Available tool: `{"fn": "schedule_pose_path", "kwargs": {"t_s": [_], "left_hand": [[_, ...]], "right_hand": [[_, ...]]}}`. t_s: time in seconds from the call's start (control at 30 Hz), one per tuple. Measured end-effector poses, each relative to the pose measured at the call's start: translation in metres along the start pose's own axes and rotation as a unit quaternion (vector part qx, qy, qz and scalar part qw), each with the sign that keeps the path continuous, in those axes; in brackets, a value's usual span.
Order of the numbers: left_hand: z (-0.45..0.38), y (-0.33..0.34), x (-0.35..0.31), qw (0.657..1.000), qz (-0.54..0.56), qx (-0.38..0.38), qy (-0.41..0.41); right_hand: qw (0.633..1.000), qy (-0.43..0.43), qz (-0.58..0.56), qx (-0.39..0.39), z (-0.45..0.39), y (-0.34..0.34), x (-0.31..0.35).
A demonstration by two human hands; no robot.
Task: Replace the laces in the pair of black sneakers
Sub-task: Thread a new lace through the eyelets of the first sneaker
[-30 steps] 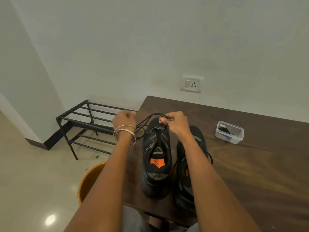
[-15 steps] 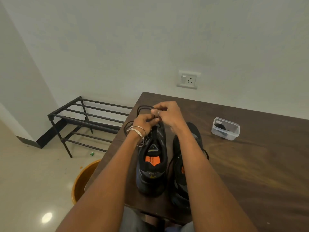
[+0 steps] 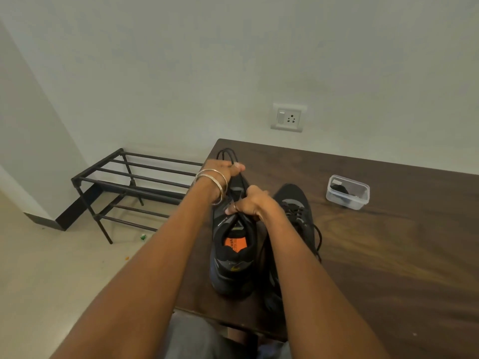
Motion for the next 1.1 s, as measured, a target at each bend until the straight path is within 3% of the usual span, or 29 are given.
{"fn": "schedule_pose_path", "kwargs": {"t_s": [0.13, 0.3, 0.43, 0.57, 0.67, 0.73, 0.77, 0.87, 1.0, 1.1], "left_hand": [[-0.004, -0.036, -0.040, 0.996, 0.066, -0.034, -0.050], [0.021, -0.079, -0.131, 0.977, 0.208, -0.008, 0.044], [0.043, -0.109, -0.180, 0.935, 0.353, 0.016, 0.029], [0.047, -0.105, -0.170, 0.870, 0.491, 0.042, 0.008], [0.042, -0.105, -0.152, 0.830, 0.557, 0.032, -0.002], [0.040, -0.104, -0.140, 0.828, 0.560, 0.021, -0.015], [0.039, -0.103, -0.134, 0.827, 0.562, 0.018, -0.019], [0.035, -0.096, -0.109, 0.832, 0.554, 0.010, -0.034], [0.025, -0.090, -0.057, 0.842, 0.536, -0.019, -0.062], [0.014, -0.084, -0.009, 0.879, 0.464, -0.068, -0.078]], "right_hand": [[0.999, -0.013, 0.015, -0.026, 0.000, -0.001, -0.006], [0.999, -0.021, 0.010, -0.035, 0.007, 0.001, -0.007], [0.999, -0.015, 0.007, -0.030, 0.012, 0.004, -0.004], [0.999, -0.007, 0.013, -0.035, 0.013, 0.002, 0.001], [0.994, -0.031, 0.087, -0.063, 0.012, -0.001, 0.013], [0.990, -0.100, 0.035, -0.092, 0.015, -0.004, 0.029], [0.985, -0.138, -0.053, -0.087, 0.017, -0.007, 0.038], [0.924, -0.233, -0.301, -0.041, 0.031, -0.020, 0.063], [0.886, -0.279, -0.370, 0.009, 0.048, -0.038, 0.074], [0.884, -0.276, -0.376, 0.033, 0.052, -0.052, 0.069]]}}
Point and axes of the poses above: each hand's wrist, its own z-axis away from the middle knuckle, its own y-axis out of the palm, x = y × z, the point moved 5 cm from there along -z, towards the middle knuckle, and after that the axes turned 15 degrees about -z, right-handed, at the moved point
